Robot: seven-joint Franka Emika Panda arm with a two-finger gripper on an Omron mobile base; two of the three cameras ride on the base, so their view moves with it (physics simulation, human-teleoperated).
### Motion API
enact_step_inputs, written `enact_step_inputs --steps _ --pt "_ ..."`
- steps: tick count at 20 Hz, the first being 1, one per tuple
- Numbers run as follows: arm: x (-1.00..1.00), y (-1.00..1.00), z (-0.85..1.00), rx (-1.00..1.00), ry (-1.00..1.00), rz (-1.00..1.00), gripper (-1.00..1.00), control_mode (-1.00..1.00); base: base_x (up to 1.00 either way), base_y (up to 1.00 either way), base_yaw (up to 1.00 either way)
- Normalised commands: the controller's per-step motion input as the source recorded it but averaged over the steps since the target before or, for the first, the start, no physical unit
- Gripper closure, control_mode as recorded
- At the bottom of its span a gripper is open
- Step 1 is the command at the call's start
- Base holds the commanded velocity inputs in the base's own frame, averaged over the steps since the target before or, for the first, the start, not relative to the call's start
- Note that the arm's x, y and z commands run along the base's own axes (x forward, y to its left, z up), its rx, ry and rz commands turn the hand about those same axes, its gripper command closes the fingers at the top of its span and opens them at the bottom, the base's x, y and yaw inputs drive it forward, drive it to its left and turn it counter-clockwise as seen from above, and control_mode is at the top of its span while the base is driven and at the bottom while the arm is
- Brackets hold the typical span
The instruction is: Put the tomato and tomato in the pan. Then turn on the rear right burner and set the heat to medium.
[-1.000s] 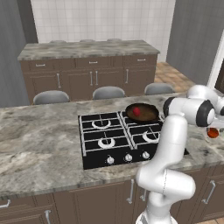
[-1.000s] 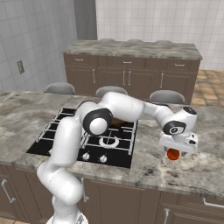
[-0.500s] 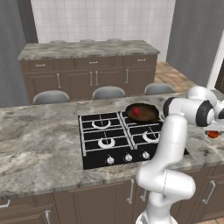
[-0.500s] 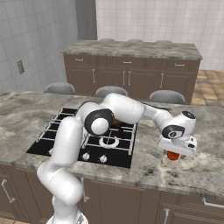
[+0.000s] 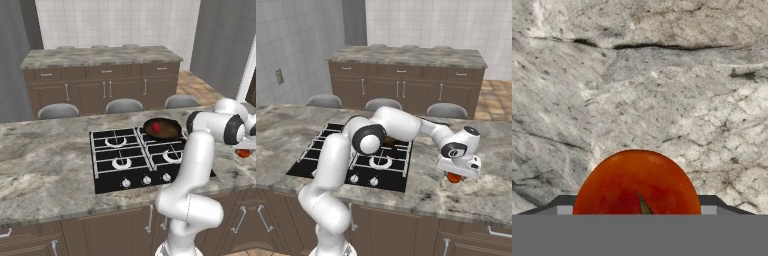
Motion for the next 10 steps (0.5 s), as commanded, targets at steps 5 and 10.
enact_step_inputs --steps 5,10 --pt "-0.09 0.0 0.02 0.0 -0.01 0.0 1.0 -1.0 0.0 0.0 0.0" --pt "-0.37 0.35 0.58 0.0 -0.02 0.09 1.0 -1.0 0.0 0.0 0.0"
